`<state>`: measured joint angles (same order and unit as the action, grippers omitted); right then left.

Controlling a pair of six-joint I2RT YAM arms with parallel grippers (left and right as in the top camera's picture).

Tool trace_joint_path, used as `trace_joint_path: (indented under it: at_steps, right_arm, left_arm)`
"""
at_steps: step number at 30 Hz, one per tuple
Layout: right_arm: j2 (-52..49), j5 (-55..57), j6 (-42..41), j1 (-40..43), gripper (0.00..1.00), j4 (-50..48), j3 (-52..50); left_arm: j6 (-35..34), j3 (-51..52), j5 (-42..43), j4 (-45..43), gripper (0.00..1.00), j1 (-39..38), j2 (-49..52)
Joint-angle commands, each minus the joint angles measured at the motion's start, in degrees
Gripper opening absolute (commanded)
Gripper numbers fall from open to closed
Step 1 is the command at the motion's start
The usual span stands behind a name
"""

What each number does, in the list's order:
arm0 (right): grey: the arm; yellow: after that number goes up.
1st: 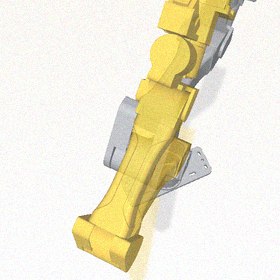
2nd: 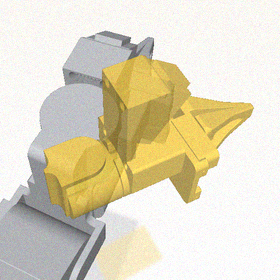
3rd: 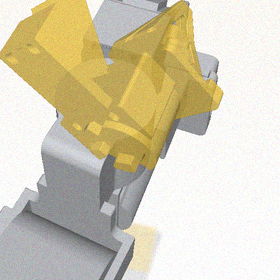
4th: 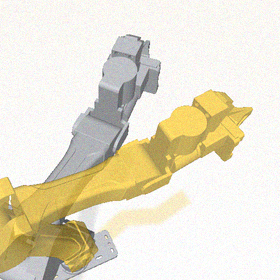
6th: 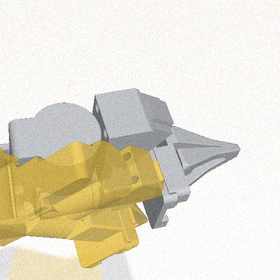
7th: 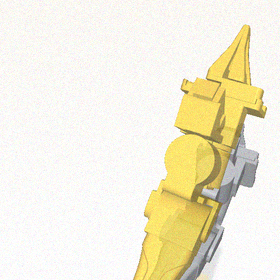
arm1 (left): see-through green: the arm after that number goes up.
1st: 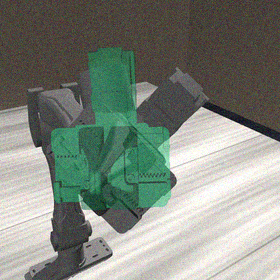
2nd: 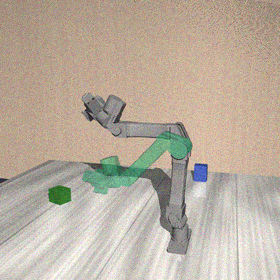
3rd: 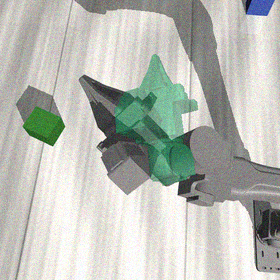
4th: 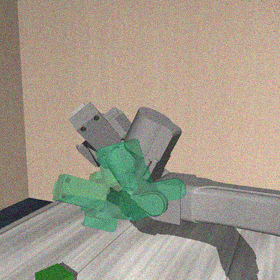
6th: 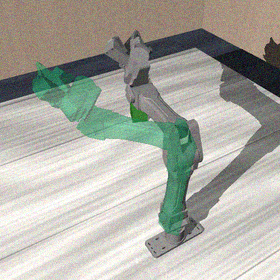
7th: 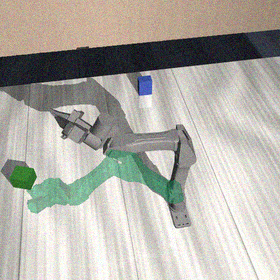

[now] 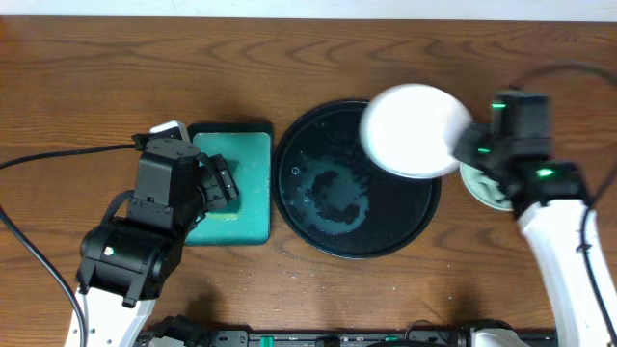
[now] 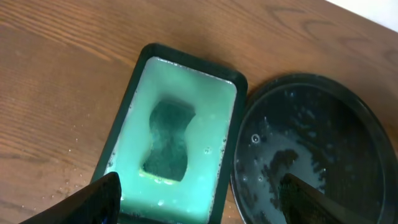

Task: Clean dirty plates on tray and stack at the side
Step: 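Carry the plate right and stack it on the plate pile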

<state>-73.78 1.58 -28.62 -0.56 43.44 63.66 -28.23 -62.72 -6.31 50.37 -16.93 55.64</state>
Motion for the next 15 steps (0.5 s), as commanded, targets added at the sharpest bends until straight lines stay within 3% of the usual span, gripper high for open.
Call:
trace_joint_path:
  at_steps: [1, 4, 10, 11, 12, 13, 15]
  right_arm:
    - [-2.4, -1.0, -3.2, 11.4, 0.01, 3.6, 0.0]
    - [-6.2, -0.8, -3.2, 20.1, 0.01, 4.2, -0.1]
    - [-14.9, -1.3, -3.2, 27.8, 0.01, 2.8, -0.1]
    - [-16.5, -1.7, -2.3, 27.9, 0.06, 2.6, -0.1]
    - [-17.4, -1.8, -1.7, 27.9, 0.17, 2.3, -0.1]
    - [-18.7, -3.0, -0.2, 27.8, 0.34, 1.4, -0.1]
    - [-19.1, -7.8, 3.6, 27.8, 0.44, 0.9, -0.1]
  left_arm:
    - [0.6, -1.2, -0.1, 0.0, 0.81, 0.2, 0.1]
    - [0.6, -1.2, -0.1, 0.0, 0.81, 0.2, 0.2]
    - [0.6, -1.2, -0.1, 0.0, 0.81, 0.2, 0.2]
    - [0.6, -1.2, -0.1, 0.0, 0.81, 0.2, 0.2]
    - [0.5, -1.2, -0.1, 0.0, 0.81, 0.2, 0.2]
    - [0.6, -1.2, -0.1, 0.0, 0.81, 0.3, 0.2]
    - [0.6, -1.2, -0.1, 0.0, 0.81, 0.3, 0.2]
